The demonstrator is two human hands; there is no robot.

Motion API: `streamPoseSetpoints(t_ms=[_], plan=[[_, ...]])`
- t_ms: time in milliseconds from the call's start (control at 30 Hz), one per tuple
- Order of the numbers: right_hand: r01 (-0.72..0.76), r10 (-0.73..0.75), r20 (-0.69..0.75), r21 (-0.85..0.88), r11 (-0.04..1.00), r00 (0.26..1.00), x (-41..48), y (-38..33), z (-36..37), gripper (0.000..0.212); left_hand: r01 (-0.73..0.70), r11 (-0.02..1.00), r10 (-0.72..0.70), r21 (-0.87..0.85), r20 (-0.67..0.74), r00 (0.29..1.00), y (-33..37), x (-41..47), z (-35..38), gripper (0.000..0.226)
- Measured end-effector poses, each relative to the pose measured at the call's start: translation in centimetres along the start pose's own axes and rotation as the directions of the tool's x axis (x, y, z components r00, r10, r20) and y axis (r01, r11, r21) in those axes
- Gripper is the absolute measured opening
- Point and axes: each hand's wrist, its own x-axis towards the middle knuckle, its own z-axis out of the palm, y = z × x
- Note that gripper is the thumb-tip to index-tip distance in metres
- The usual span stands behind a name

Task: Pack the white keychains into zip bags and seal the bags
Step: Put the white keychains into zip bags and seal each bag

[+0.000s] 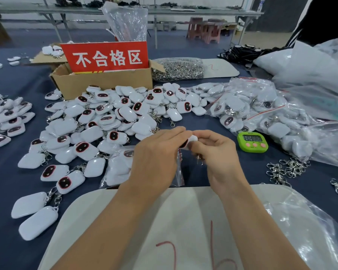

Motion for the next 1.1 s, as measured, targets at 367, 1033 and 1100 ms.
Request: streamPoseSetpoints(t_ms=[367, 1033, 1100], plan=[[0.001, 0.005, 0.164, -0.04, 0.999, 0.986, 0.8, -0.6, 0.4, 0.021, 0.471, 0.832, -0.45, -0.294, 0.14, 0.882, -0.5, 0.9, -0.9, 0.031], [0.018, 0.04, 0.126, -0.424, 0.905, 0.991, -0.1, 0.3, 1.0, 0.021, 0.56, 0.812, -0.486, -0.162, 0.342, 0.804, -0.2, 1.7, -1.1, 0.058], [0.078, 0.036, 0.189, -0.562, 0.823, 0.981, -0.2, 0.6, 1.7, 0.032, 0.534, 0.815, -0.442, -0.227, 0.353, 0.825, -0.2, 1.8, -1.0, 0.058]])
